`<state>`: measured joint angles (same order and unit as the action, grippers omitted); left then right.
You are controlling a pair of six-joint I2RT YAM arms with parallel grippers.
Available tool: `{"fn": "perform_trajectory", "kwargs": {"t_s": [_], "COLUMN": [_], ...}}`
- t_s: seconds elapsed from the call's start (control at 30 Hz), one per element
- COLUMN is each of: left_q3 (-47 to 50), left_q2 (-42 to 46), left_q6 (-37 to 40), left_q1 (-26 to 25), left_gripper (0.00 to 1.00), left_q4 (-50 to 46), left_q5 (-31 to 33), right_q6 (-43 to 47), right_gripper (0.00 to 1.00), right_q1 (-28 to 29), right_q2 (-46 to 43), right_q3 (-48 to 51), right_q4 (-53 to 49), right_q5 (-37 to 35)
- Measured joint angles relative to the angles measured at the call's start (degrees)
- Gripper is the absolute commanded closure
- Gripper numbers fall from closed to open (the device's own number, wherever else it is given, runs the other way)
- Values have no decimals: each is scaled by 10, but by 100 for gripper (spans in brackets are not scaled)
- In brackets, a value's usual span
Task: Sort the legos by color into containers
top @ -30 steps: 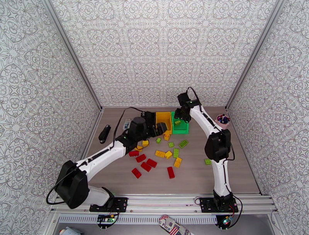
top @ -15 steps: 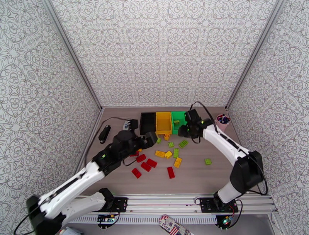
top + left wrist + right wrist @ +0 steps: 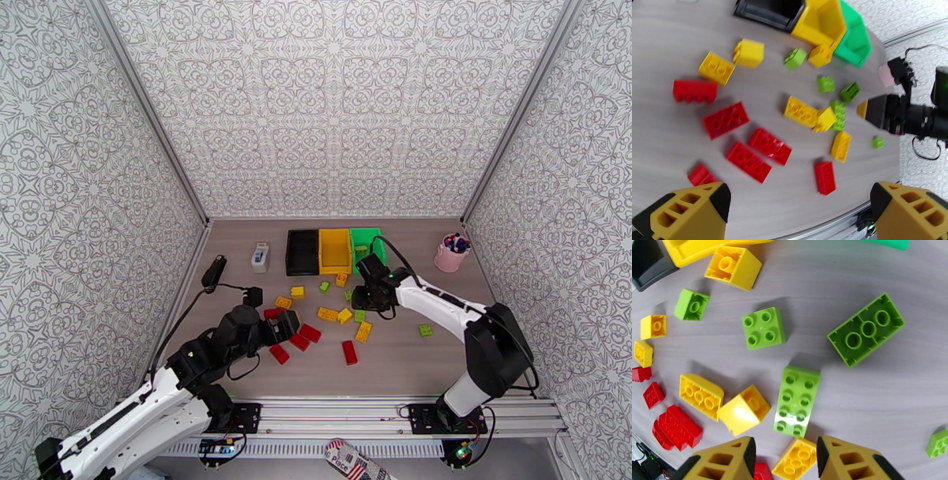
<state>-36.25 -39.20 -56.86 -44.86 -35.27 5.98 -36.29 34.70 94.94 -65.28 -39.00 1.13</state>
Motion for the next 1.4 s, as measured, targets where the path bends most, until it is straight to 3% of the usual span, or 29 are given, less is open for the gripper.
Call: {"fn": "perform_trajectory", "kwargs": {"t_s": [0.6, 0.73, 0.87, 1.1, 1.4], "left_q3": [0, 0, -1, -41, -186], "left_q2": [0, -5, -29, -136, -336], "left_q6": [-2, -2, 1, 28, 66], "left_q1": [-3, -2, 6, 38, 46], "left_gripper": [1, 1, 1, 1, 1], "left_q4": [-8, -8, -4, 41, 168], "left_q5": [15, 15, 14, -22, -70], "right_q6": [-19, -19, -19, -23, 5], "right_gripper": [49, 52, 62, 76, 78], "right_q1": [2, 2, 2, 1, -43], "right_q2": [88, 97, 98, 84, 30], "right_q3": [-6, -6, -6, -6, -68], "right_q4": [22, 26, 29, 30, -6], "right_q5": [-14, -17, -20, -27, -30]}}
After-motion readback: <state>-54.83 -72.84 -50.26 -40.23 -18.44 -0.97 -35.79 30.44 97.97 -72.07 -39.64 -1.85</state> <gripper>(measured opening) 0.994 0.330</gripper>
